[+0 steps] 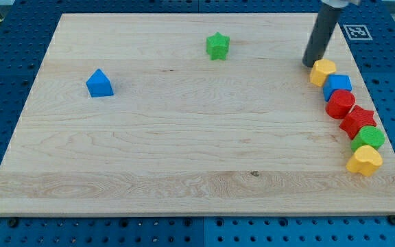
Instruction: Push the green star into the yellow hexagon
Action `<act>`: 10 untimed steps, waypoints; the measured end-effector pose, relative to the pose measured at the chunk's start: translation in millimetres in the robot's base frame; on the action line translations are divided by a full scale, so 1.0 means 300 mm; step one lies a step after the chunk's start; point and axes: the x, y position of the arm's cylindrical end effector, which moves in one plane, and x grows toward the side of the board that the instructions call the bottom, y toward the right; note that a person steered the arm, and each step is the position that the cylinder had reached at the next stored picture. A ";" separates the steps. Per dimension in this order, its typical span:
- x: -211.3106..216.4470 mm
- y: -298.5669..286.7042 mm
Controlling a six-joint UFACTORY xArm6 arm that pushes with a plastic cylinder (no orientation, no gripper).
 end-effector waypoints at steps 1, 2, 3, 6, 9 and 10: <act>0.002 0.062; -0.025 -0.014; -0.026 -0.221; -0.076 -0.723; -0.089 -0.225; -0.075 -0.143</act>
